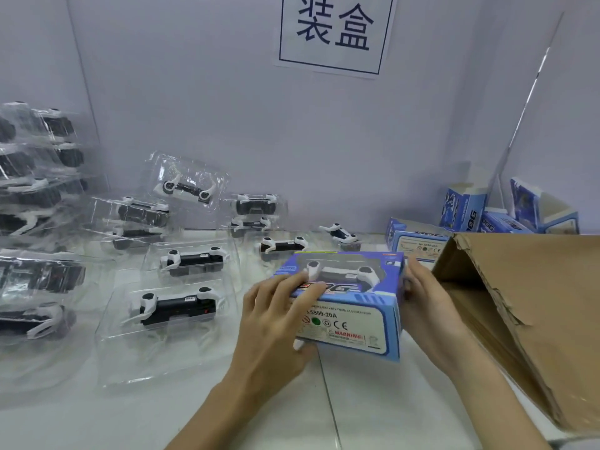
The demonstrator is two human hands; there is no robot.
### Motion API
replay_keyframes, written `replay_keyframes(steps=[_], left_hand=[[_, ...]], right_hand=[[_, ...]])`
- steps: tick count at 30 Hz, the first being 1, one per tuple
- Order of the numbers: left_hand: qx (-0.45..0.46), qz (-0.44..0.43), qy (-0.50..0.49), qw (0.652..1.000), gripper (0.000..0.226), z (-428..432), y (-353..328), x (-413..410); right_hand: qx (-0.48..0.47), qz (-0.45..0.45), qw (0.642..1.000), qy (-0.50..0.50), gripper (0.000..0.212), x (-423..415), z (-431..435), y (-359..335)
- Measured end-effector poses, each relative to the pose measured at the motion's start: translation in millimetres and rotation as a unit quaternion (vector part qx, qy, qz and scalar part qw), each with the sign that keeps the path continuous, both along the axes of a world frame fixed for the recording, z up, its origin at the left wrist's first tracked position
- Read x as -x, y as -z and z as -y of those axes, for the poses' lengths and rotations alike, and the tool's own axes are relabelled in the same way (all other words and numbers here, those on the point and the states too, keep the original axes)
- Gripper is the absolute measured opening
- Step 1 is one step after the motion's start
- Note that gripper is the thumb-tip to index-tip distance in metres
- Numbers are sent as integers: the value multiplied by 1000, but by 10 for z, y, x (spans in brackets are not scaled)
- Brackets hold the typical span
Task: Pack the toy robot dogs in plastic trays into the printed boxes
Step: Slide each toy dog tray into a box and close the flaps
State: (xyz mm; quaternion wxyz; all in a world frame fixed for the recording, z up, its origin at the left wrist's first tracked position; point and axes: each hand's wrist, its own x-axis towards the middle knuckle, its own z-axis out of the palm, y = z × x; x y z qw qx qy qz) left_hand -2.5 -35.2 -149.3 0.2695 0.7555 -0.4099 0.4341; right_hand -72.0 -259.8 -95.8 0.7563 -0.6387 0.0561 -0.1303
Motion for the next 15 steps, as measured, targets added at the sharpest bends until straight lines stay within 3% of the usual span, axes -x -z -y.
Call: replay_keyframes(steps=[4, 7, 9, 13, 15], left_hand=[[-42, 82, -3, 996, 79, 47, 59, 19], [-45, 64, -4, 997, 85, 62, 61, 11], [-24, 27, -17, 999, 88, 55, 72, -5], [31, -56, -2, 998, 67, -4, 78, -53], [32, -103, 9, 994, 66, -13, 86, -52]], right_hand=[[32, -147, 987, -61, 67, 37, 243, 48], [48, -170, 979, -106, 62, 121, 380, 1], [40, -172, 981, -83, 54, 153, 375, -4], [-90, -89, 991, 47, 58, 121, 343, -128], [-179, 7, 977, 117, 34, 123, 343, -277]])
